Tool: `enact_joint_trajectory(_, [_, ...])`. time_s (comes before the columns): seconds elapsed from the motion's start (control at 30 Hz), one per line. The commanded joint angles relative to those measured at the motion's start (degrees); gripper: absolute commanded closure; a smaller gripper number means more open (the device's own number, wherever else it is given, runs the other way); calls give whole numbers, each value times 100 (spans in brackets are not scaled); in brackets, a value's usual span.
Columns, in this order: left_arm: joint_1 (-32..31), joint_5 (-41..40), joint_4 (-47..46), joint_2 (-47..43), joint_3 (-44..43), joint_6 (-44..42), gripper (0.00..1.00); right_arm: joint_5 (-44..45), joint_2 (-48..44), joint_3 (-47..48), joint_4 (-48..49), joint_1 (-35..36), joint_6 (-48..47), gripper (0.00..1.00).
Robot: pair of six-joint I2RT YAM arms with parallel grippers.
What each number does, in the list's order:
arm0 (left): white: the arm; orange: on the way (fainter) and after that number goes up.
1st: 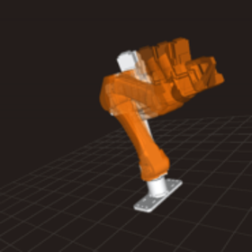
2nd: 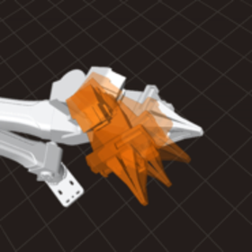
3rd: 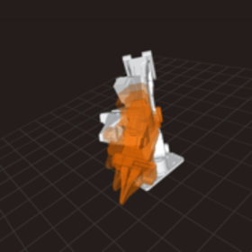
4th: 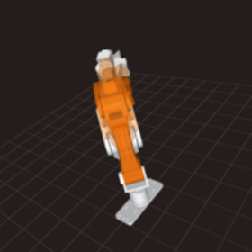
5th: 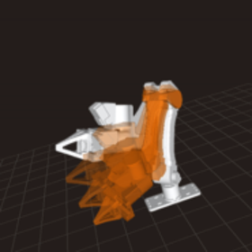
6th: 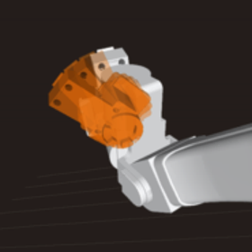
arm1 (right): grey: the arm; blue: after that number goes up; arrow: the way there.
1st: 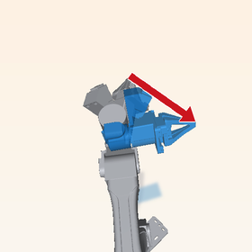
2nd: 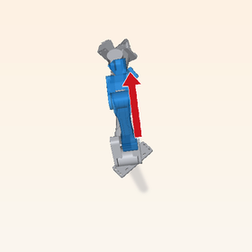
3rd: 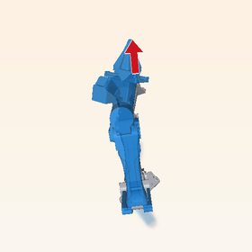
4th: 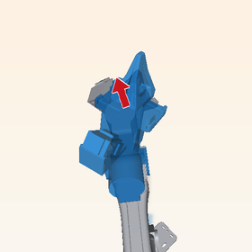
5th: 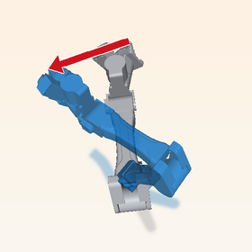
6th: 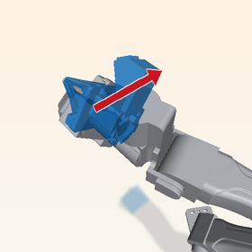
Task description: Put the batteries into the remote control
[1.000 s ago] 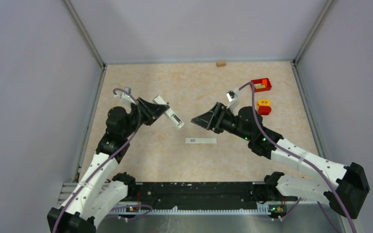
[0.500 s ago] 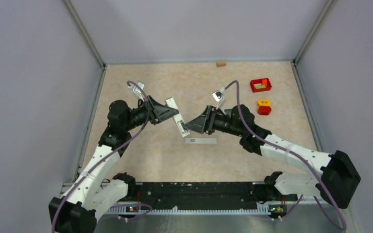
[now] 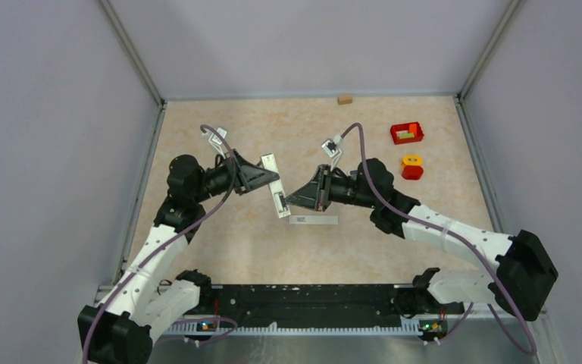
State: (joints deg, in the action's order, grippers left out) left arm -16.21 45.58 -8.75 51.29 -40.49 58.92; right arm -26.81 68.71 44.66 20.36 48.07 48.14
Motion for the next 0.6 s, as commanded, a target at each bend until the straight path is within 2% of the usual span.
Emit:
enact_joint_trajectory(0.0, [-36,79,-252,-74,-337,-30,100,129,187,209,-141,-44,-300,93])
enact_joint_trajectory(0.07, [-21,-405,349,-147,-454,-331,100,188,172,232,-176,-43,-301,88])
enact_joint_trajectory(0.17, [-10,-1373,1224,-315,-571,-839,100,226,135,296,-103,-41,-248,71])
enact_joint_trajectory(0.23, [16,-1757,1405,-408,-540,-938,100,322,131,385,-137,-43,-215,59])
enact_joint_trajectory(0.37, [43,-2369,1802,-524,-582,-1130,100,564,140,527,-168,-43,-211,43])
enact_joint_trajectory(0.47, [56,-2600,2060,-611,-597,-1292,100,807,257,669,-274,-48,-284,41])
enact_joint_trajectory(0.57, [66,-2514,2117,-659,-635,-1406,100,625,507,851,-215,-43,-492,40])
